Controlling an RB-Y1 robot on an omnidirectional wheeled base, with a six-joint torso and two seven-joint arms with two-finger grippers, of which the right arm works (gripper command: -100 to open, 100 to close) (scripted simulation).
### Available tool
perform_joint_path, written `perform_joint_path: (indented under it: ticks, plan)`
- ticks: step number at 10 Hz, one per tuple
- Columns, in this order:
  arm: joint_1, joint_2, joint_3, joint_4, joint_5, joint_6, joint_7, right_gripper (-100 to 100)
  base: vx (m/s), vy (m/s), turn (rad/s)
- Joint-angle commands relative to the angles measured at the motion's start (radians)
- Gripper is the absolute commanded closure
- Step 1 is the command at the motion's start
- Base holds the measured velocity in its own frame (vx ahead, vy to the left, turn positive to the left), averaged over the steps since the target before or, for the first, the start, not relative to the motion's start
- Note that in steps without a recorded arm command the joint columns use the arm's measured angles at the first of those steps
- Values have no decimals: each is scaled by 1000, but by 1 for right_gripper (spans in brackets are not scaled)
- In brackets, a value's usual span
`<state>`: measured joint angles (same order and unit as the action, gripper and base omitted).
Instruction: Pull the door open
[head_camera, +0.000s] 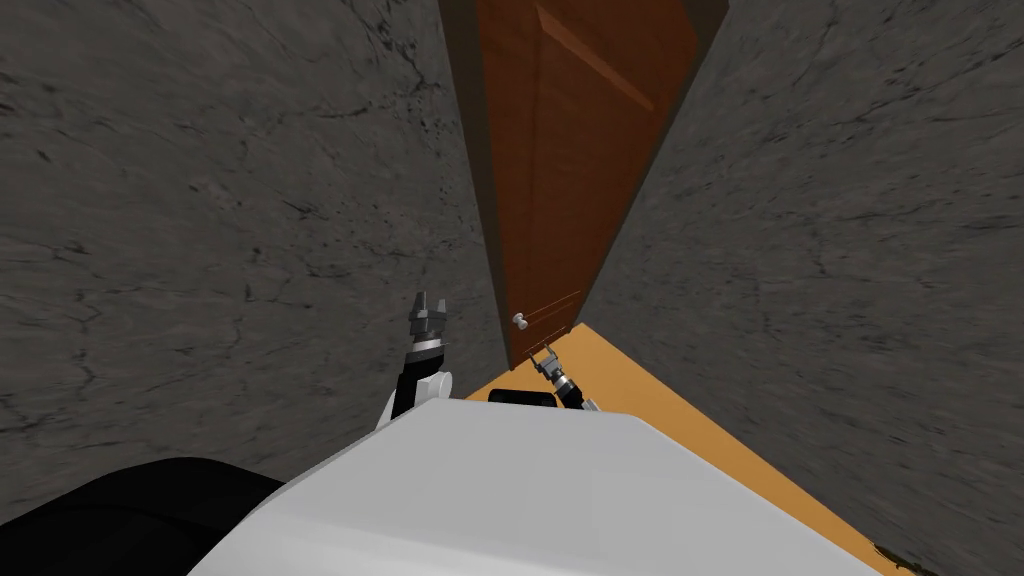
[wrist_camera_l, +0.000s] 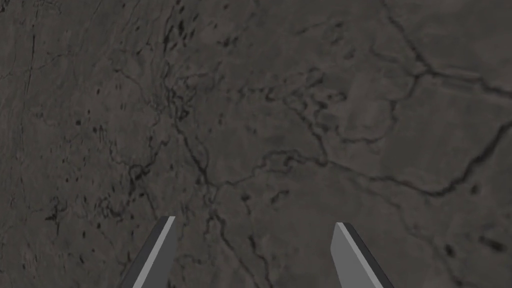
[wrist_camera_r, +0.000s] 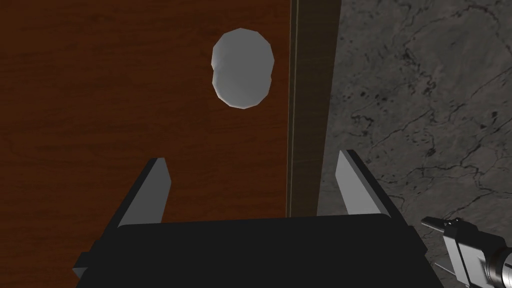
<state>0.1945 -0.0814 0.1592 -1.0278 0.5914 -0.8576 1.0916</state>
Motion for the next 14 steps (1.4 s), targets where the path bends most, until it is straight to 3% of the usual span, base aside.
perform_joint_path:
  ticks: [1,5,8,14]
  plan:
    - [0,-1,-3,2,-1,1,1,-100,-217,-64,55]
    - [-4,-7,-23,18,-11,7,9,-100,-246,-31,103]
    - [-11,-14,-56,42,-25,15,21,-100,-240,28,172]
    - [-34,-26,-154,113,-68,39,60,-100,-118,45,195]
